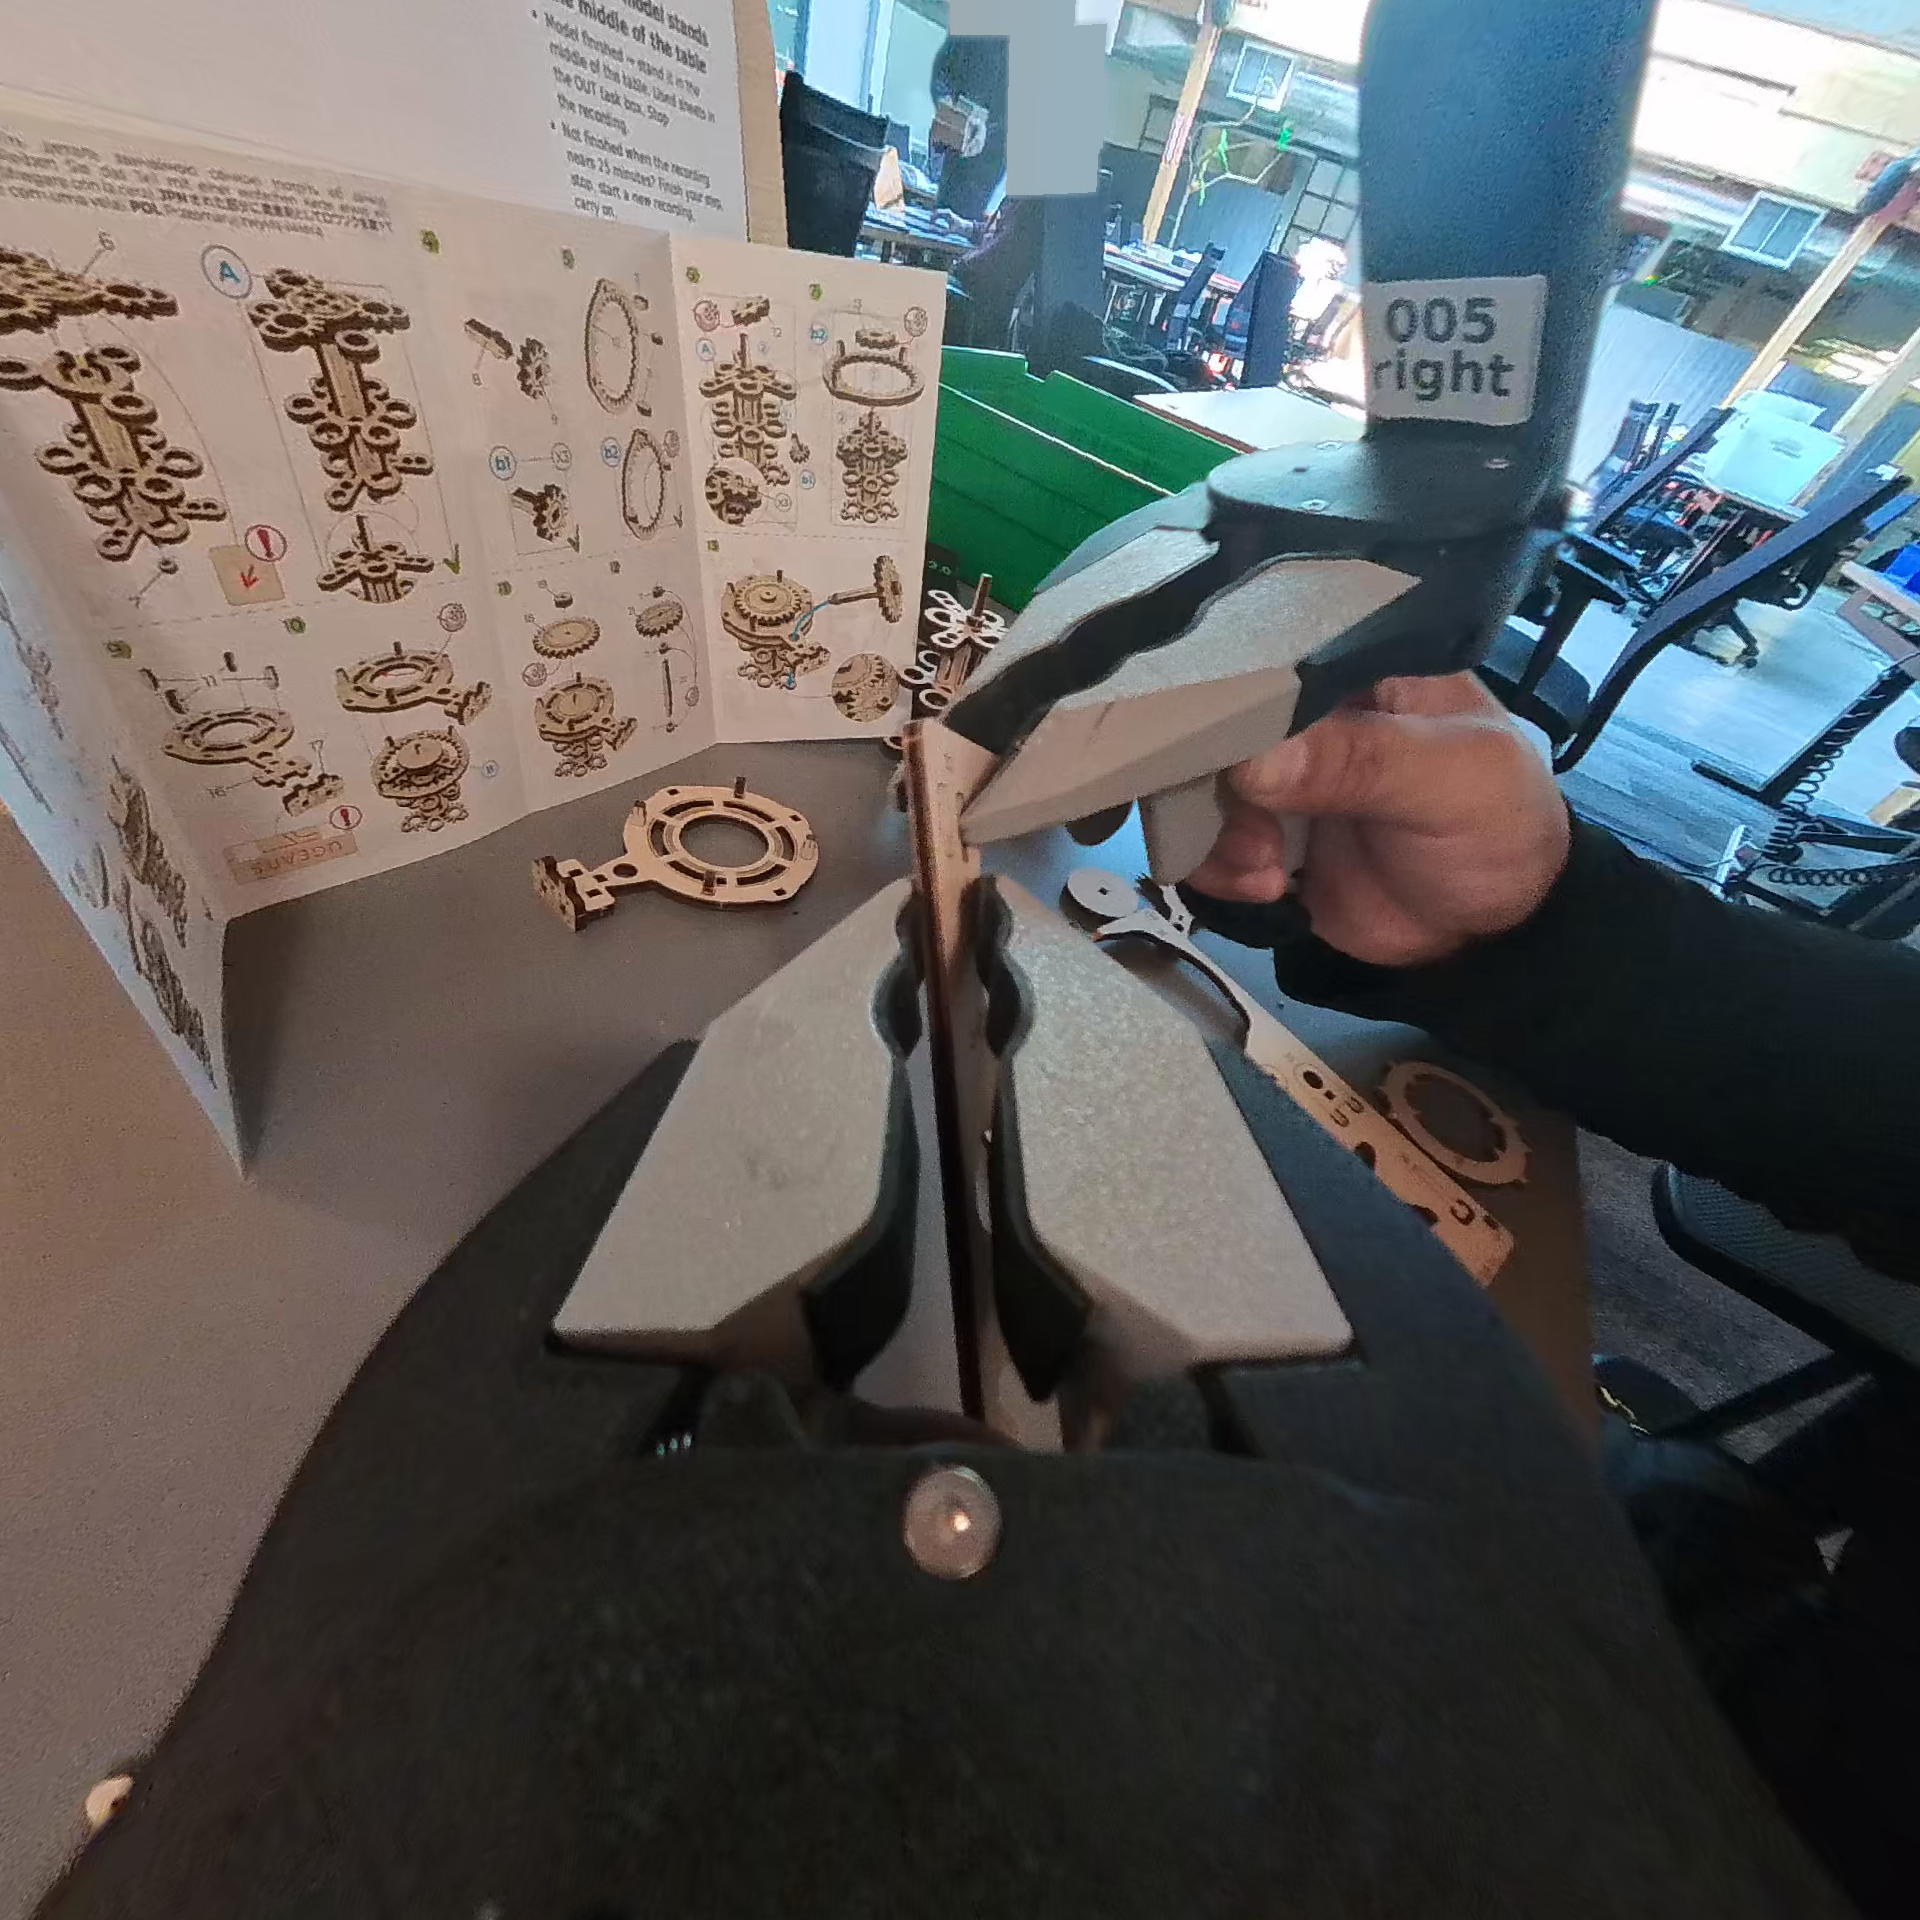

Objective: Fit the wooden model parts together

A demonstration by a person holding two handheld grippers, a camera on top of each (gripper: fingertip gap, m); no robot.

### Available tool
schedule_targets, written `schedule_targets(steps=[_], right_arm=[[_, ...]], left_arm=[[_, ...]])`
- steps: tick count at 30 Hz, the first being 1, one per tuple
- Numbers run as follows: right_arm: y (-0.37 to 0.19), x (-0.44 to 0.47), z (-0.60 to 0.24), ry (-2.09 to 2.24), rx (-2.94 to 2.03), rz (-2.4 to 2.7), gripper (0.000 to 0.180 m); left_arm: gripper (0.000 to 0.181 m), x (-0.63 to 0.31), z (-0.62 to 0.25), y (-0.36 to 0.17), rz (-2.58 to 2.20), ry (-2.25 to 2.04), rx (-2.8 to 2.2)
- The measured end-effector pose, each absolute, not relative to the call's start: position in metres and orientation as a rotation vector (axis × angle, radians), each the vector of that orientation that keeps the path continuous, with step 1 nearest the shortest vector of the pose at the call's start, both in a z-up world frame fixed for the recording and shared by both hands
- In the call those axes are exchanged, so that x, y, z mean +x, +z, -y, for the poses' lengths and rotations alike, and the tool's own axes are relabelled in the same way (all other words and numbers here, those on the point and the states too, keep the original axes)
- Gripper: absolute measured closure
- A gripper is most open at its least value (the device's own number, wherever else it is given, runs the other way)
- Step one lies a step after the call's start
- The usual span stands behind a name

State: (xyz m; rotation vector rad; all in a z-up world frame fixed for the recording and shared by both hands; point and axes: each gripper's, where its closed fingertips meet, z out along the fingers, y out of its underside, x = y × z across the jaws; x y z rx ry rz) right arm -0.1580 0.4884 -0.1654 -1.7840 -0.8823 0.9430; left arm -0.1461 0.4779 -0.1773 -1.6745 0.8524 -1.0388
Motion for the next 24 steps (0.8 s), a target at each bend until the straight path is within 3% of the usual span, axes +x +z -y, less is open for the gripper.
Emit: schedule_targets(steps=[7, 24], right_arm=[[-0.157, -0.159, -0.488, 0.94, -1.704, 0.898, 0.167], [-0.149, -0.15, -0.483, 1.173, -1.695, 0.914, 0.164]], left_arm=[[0.18, -0.146, -0.476, -0.168, -0.788, -1.243, -1.663], [0.181, -0.143, -0.473, -0.157, -0.801, -1.179, -1.557]])
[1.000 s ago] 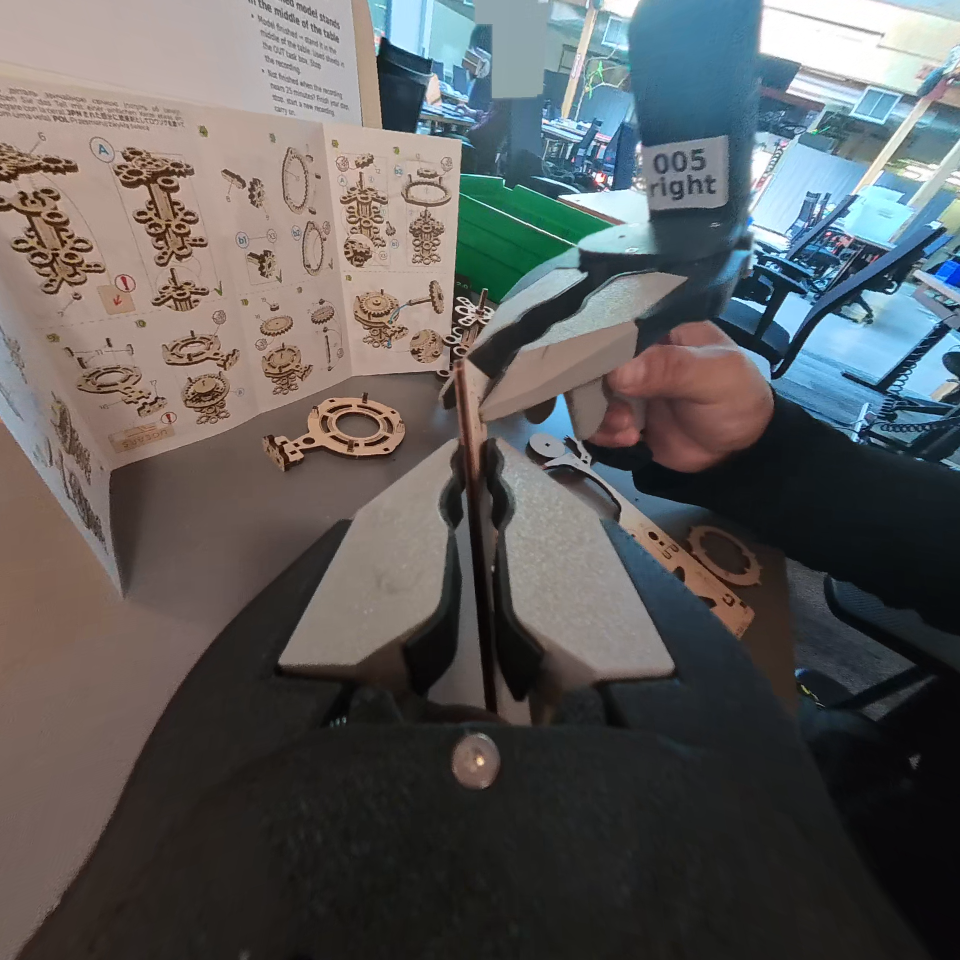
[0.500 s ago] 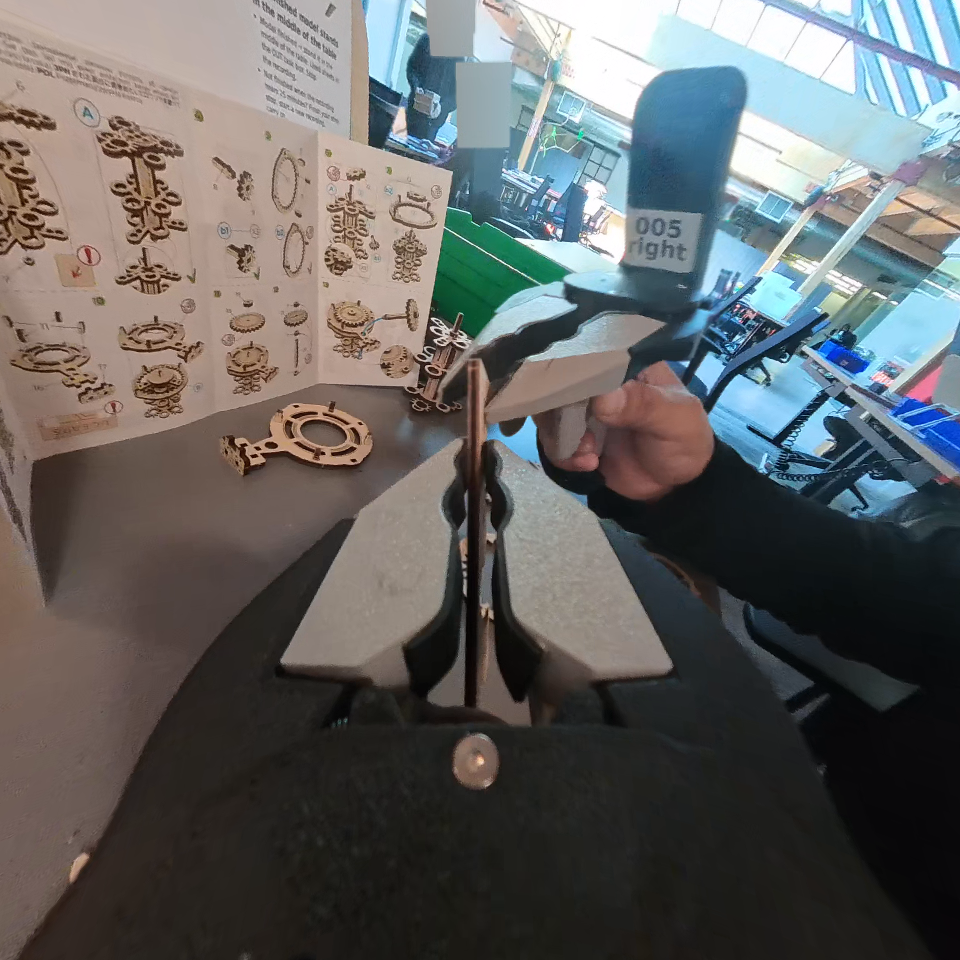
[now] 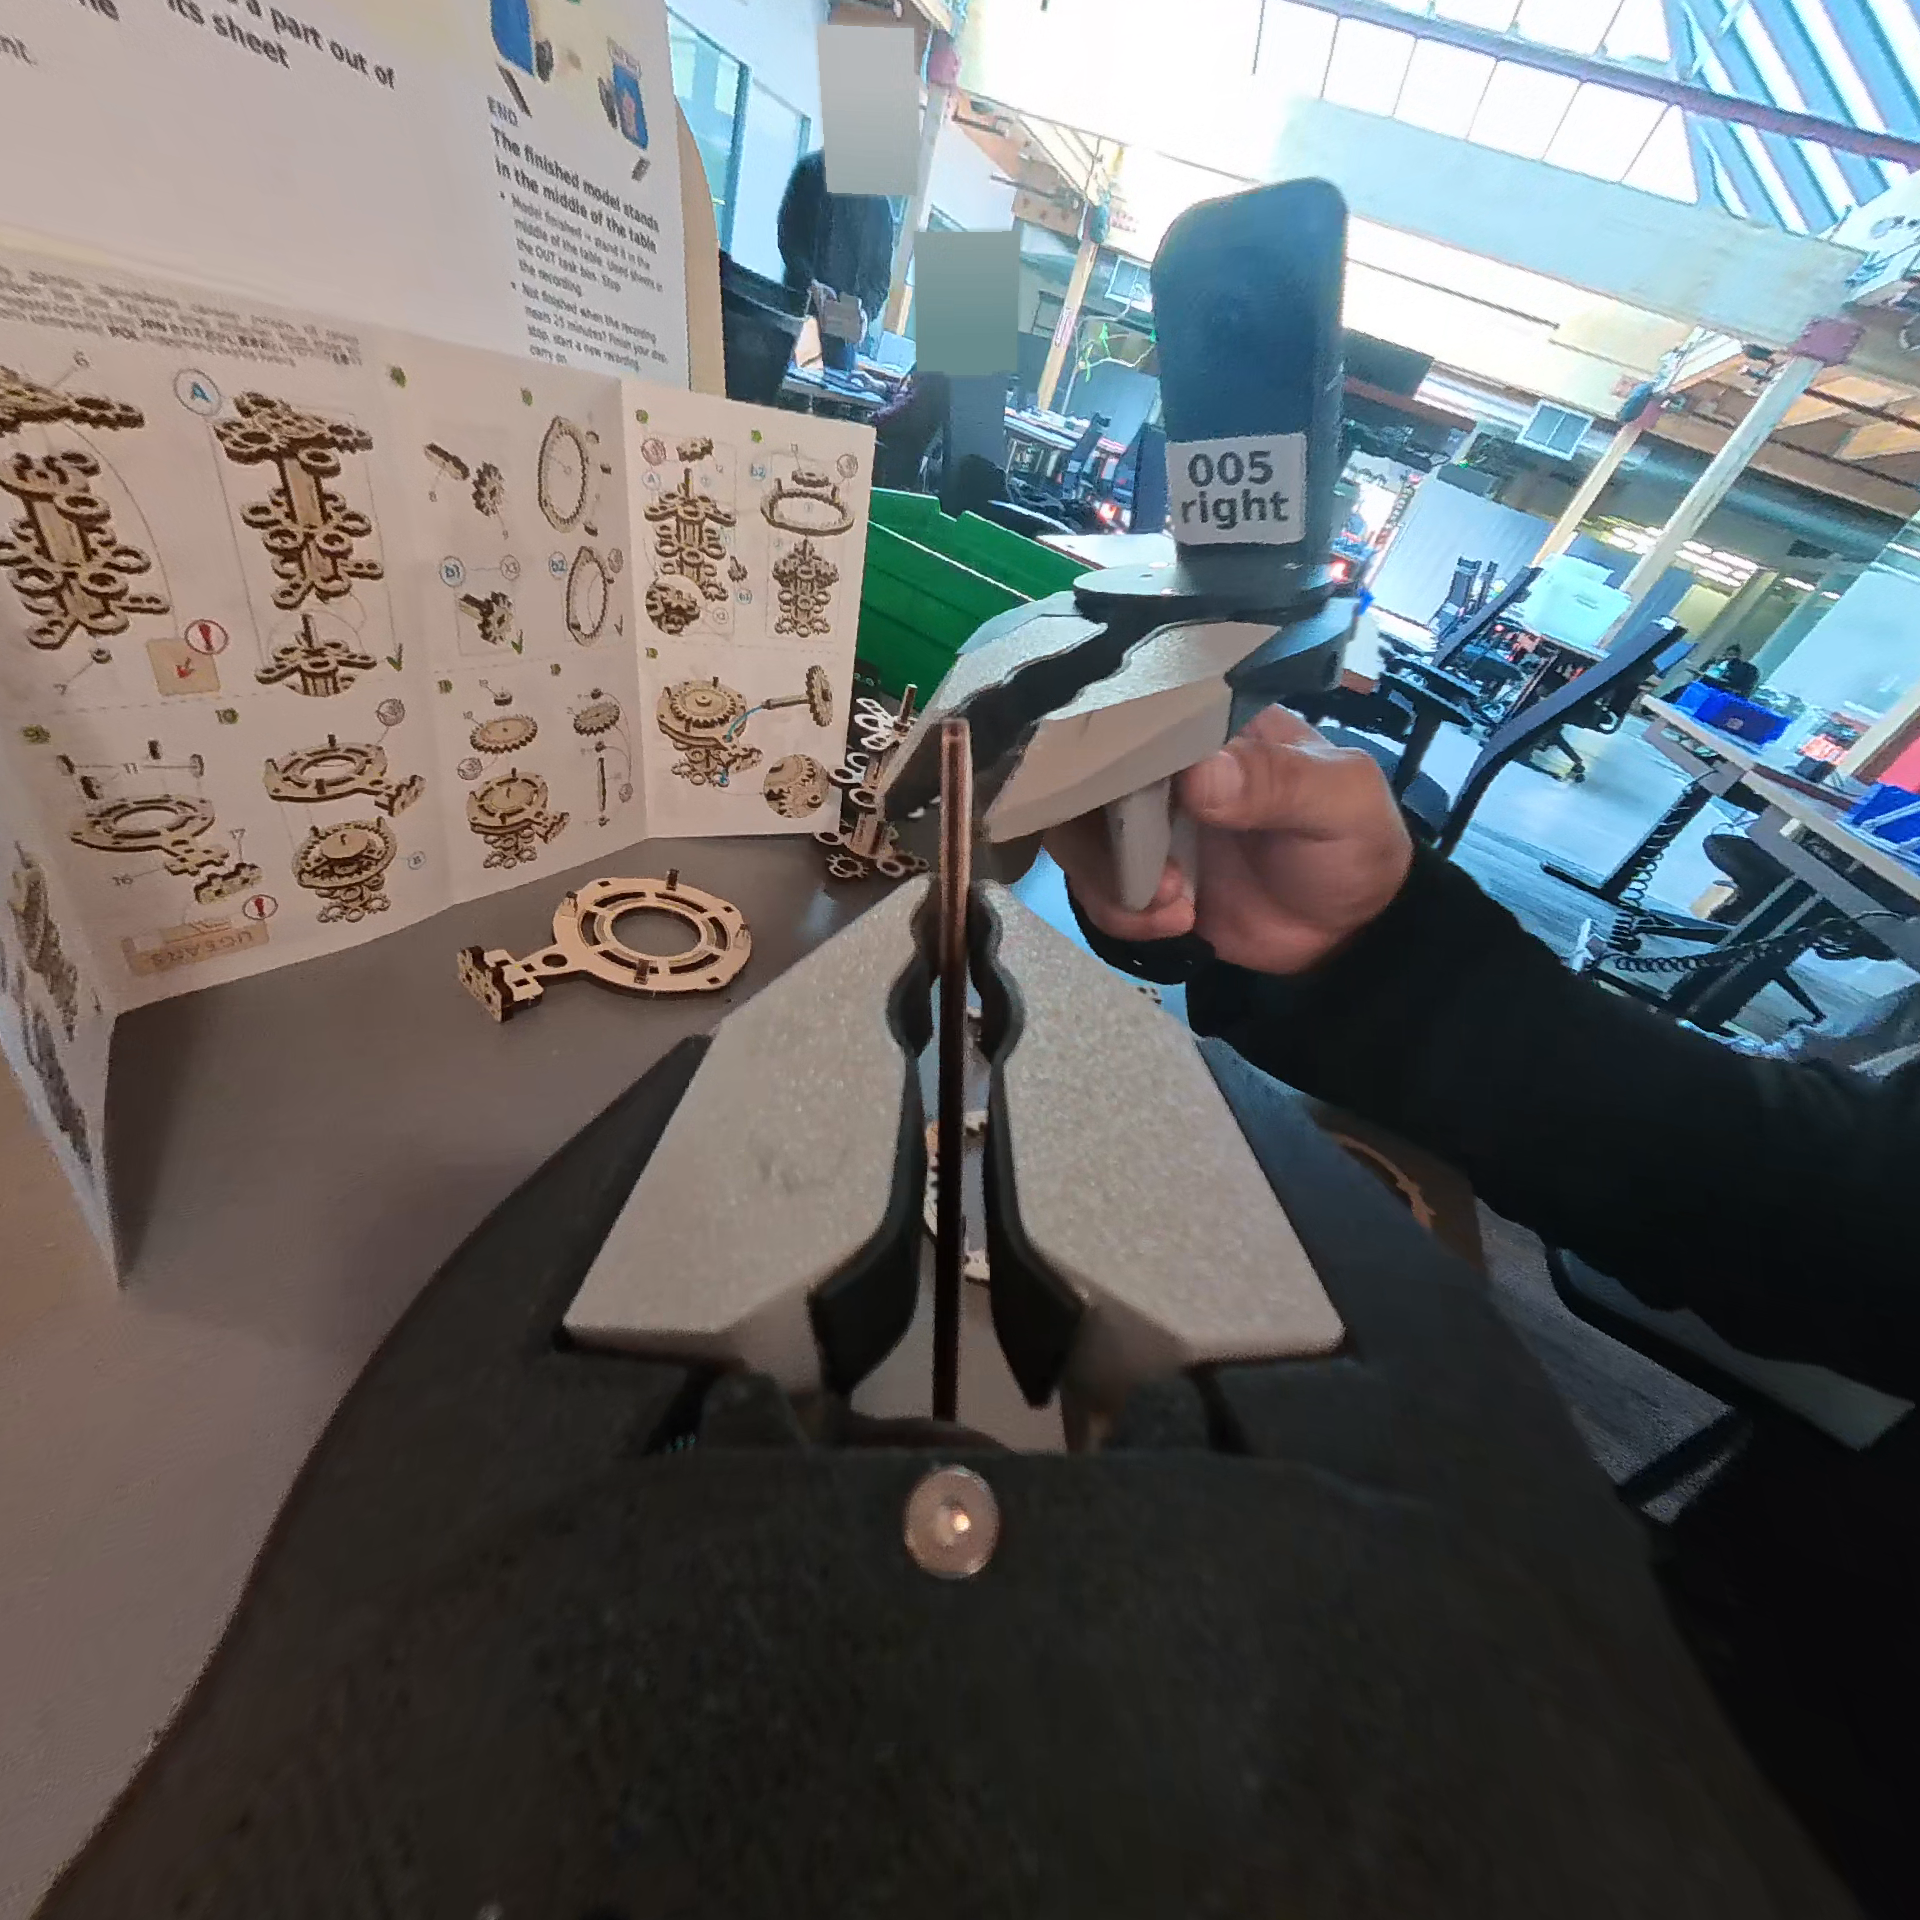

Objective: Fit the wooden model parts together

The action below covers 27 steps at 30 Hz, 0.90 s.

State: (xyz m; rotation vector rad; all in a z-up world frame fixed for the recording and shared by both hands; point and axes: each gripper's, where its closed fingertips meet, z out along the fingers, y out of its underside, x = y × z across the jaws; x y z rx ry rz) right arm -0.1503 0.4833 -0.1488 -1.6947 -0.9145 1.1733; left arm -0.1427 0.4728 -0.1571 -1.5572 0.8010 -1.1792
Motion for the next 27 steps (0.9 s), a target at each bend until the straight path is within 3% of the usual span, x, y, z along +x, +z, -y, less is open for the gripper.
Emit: schedule_targets(steps=[11, 27], right_arm=[[-0.143, -0.1535, -0.4845, 1.156, -1.647, 0.899, 0.157], [-0.1466, -0.1567, -0.4857, 1.269, -1.663, 0.839, 0.168]], left_arm=[[0.181, -0.1412, -0.4738, -0.1549, -0.779, -1.177, -1.546], [0.18, -0.1411, -0.4758, -0.1576, -0.721, -1.113, -1.524]])
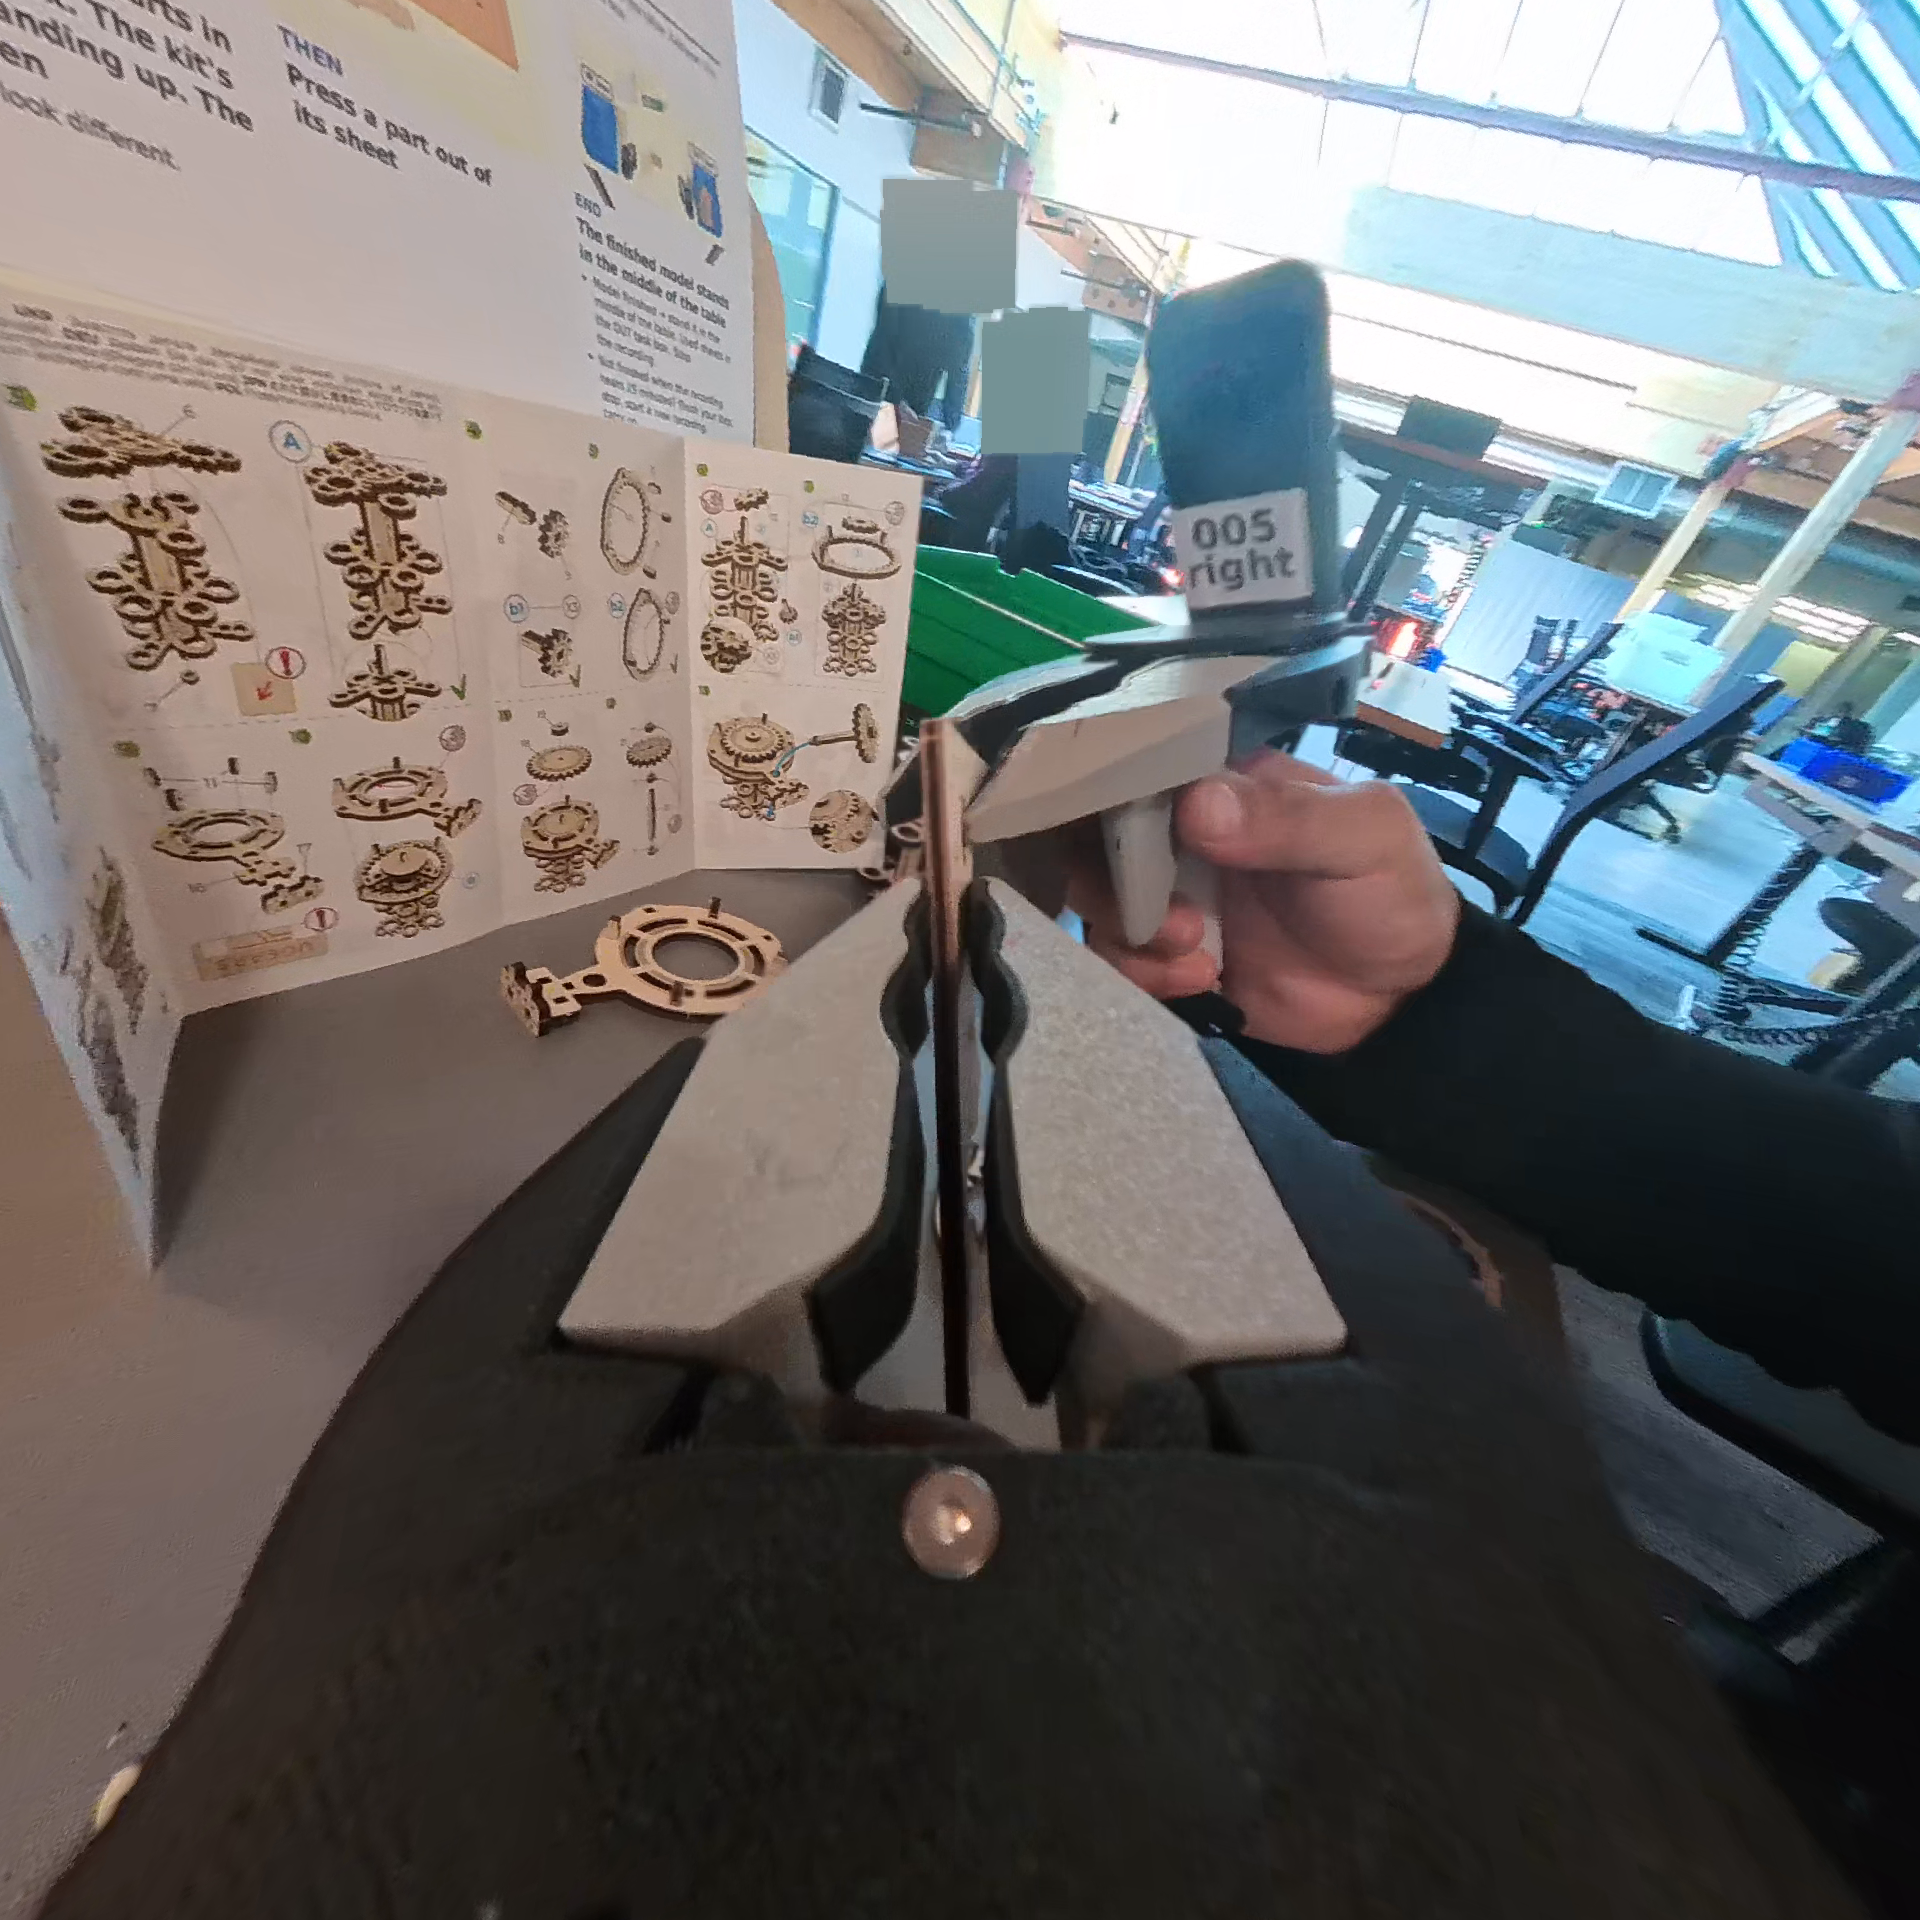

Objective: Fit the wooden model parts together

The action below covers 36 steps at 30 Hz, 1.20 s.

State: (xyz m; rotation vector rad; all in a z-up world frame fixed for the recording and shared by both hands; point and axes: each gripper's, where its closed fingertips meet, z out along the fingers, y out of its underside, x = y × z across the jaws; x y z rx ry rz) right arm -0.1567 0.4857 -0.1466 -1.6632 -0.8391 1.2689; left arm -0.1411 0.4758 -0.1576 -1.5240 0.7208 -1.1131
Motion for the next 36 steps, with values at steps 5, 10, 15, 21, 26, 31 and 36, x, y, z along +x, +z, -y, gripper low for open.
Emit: schedule_targets(steps=[5, 10, 15, 21, 26, 31, 36], right_arm=[[-0.148, -0.159, -0.488, 1.096, -1.687, 0.849, 0.171], [-0.149, -0.159, -0.488, 0.965, -1.692, 0.88, 0.171], [-0.149, -0.16, -0.489, 0.948, -1.679, 0.887, 0.171], [-0.137, -0.154, -0.48, 1.208, -1.615, 0.859, 0.164], [-0.137, -0.155, -0.483, 1.206, -1.638, 0.839, 0.162], [-0.135, -0.154, -0.481, 1.182, -1.609, 0.875, 0.157], [-0.137, -0.145, -0.484, 1.114, -1.614, 0.922, 0.159]], left_arm=[[0.176, -0.144, -0.48, -0.159, -0.703, -1.067, -1.533], [0.174, -0.145, -0.481, -0.161, -0.711, -1.039, -1.533], [0.174, -0.145, -0.484, -0.16, -0.709, -0.997, -1.523], [0.179, -0.139, -0.473, -0.149, -0.762, -0.97, -1.43], [0.179, -0.14, -0.476, -0.149, -0.75, -0.951, -1.42], [0.18, -0.138, -0.472, -0.147, -0.754, -0.984, -1.407], [0.181, -0.14, -0.471, -0.145, -0.744, -1.024, -1.405]])
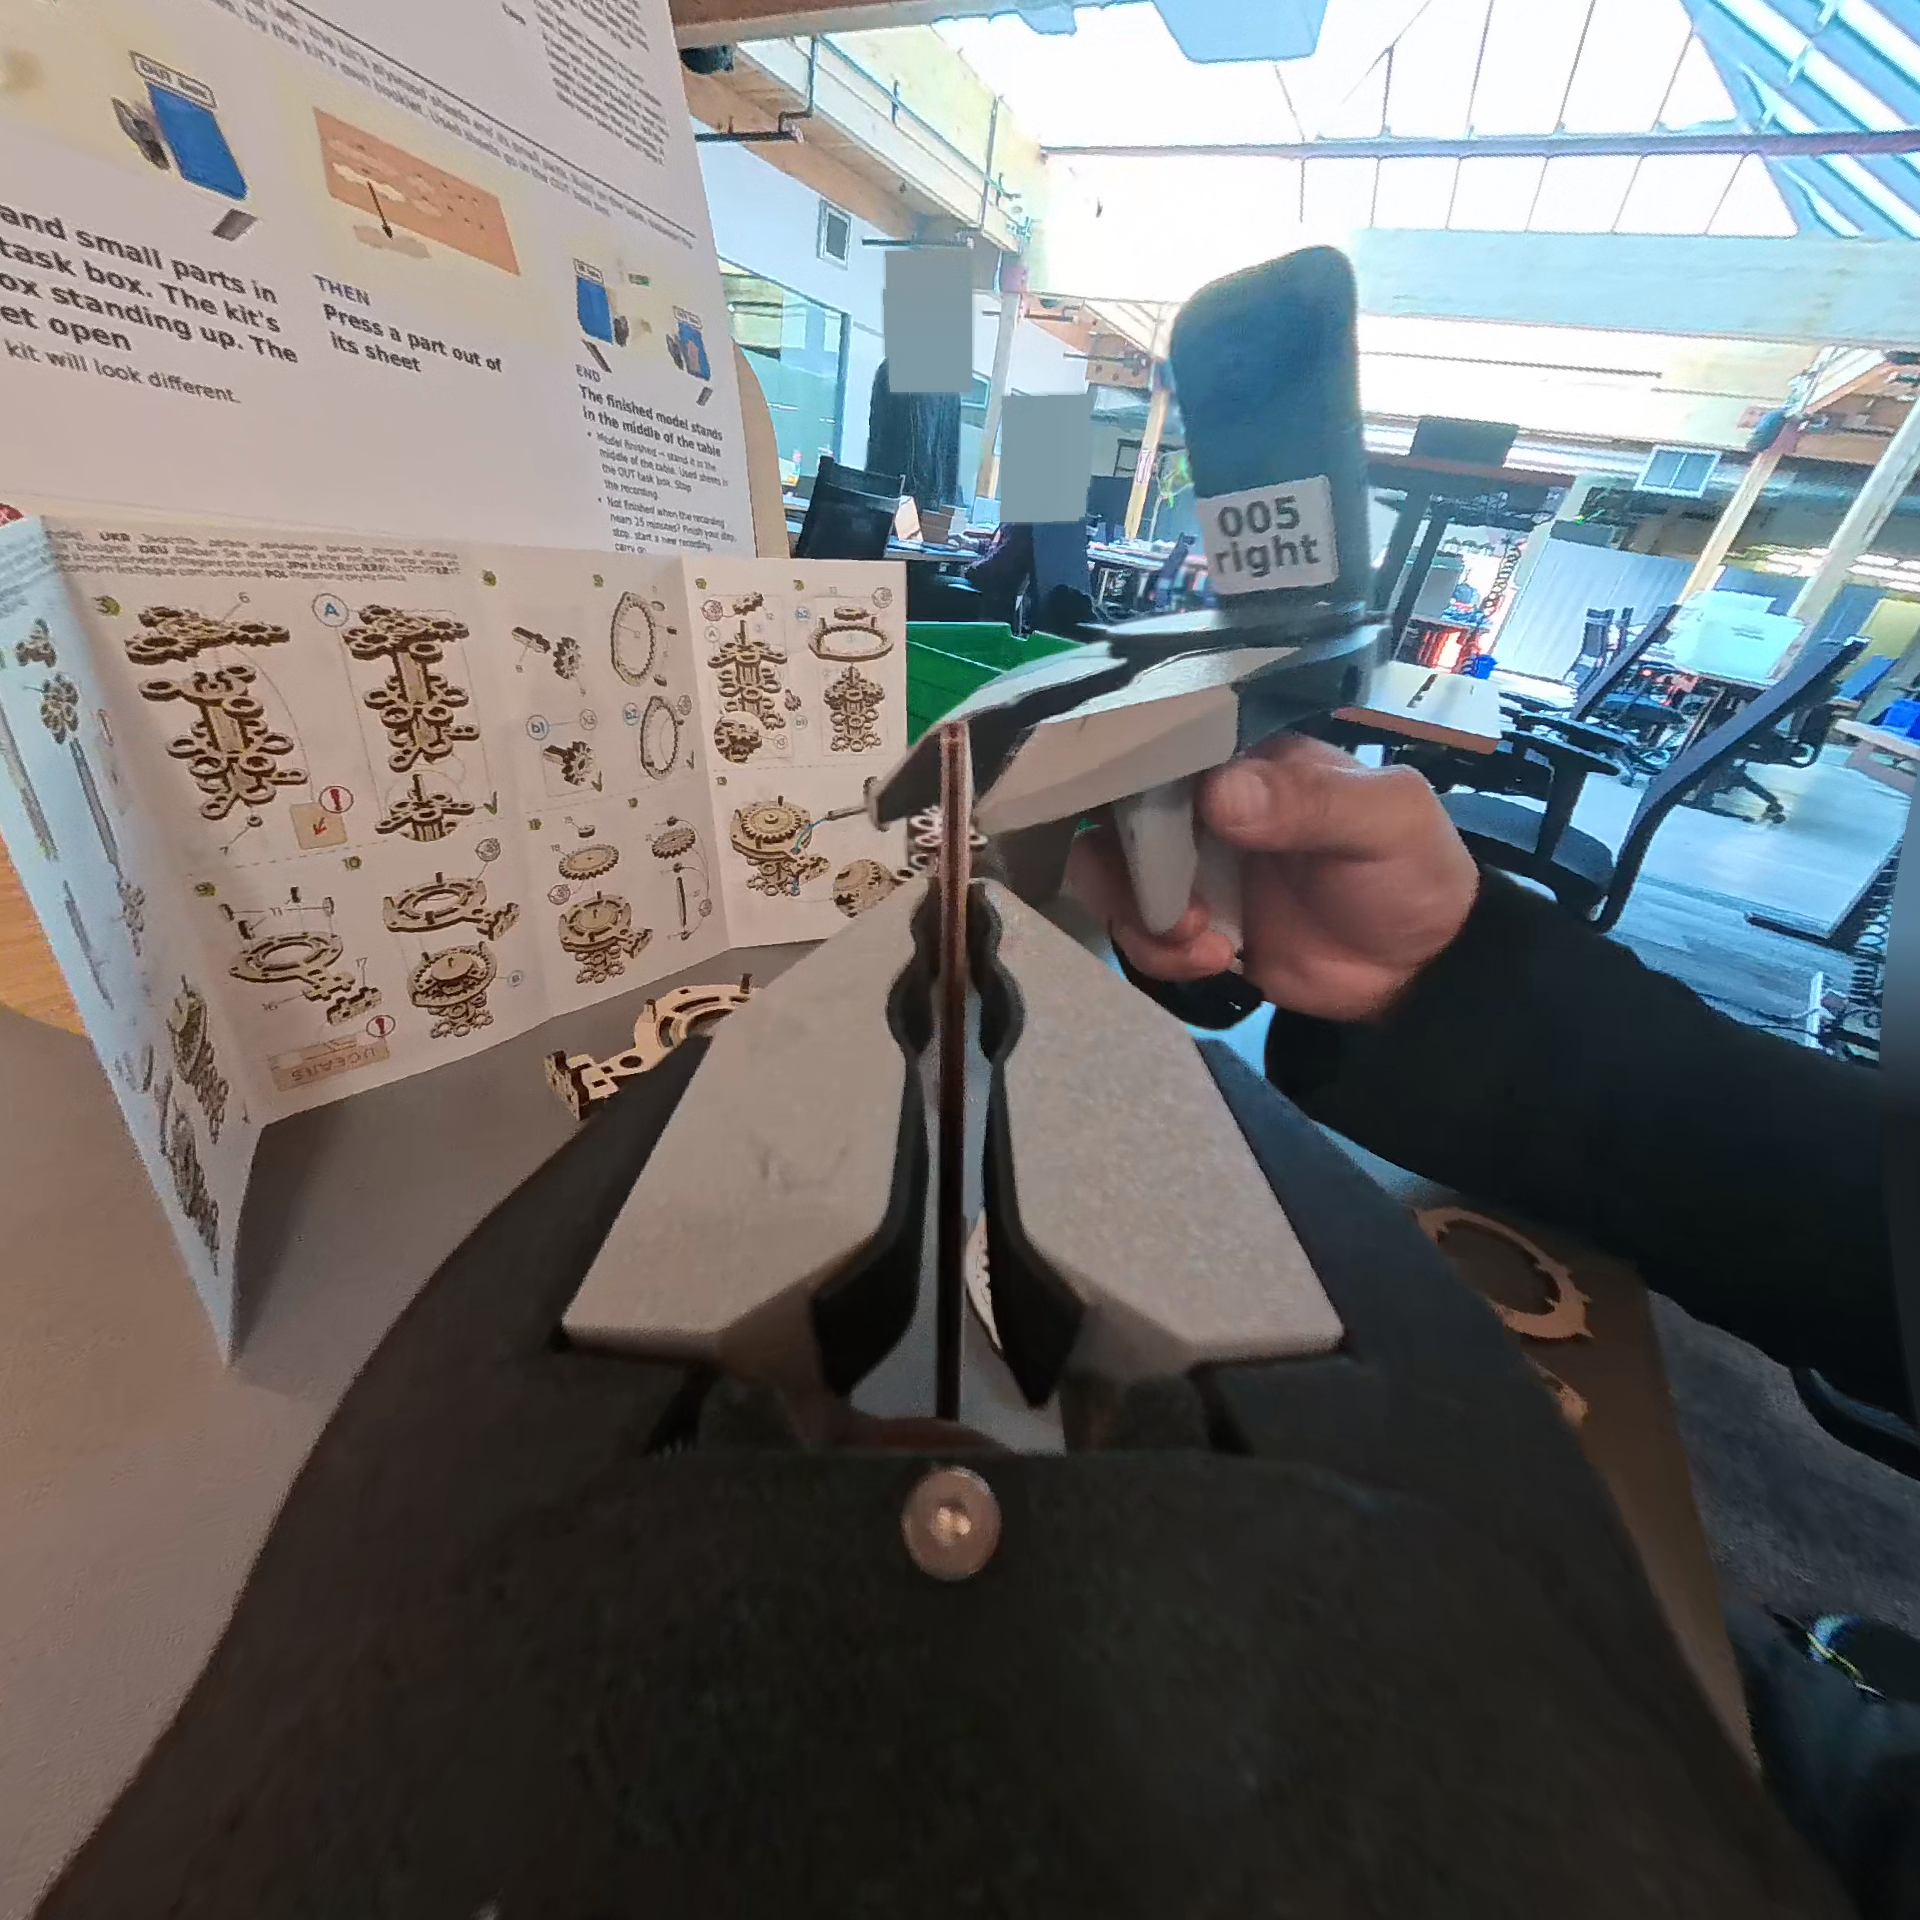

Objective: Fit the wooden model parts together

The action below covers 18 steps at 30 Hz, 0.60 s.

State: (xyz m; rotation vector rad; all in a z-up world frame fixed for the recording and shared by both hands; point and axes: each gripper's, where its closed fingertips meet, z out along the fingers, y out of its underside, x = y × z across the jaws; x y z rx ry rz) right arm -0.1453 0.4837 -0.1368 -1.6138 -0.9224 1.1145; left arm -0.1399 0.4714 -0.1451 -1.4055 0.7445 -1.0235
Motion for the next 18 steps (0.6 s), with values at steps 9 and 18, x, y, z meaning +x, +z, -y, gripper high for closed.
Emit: schedule_targets(steps=[9, 18], right_arm=[[-0.135, -0.149, -0.482, 1.132, -1.593, 0.939, 0.149], [-0.138, -0.154, -0.48, 1.192, -1.595, 0.949, 0.157]], left_arm=[[0.181, -0.138, -0.471, -0.146, -0.733, -1.091, -1.426], [0.181, -0.136, -0.47, -0.146, -0.731, -1.104, -1.422]])
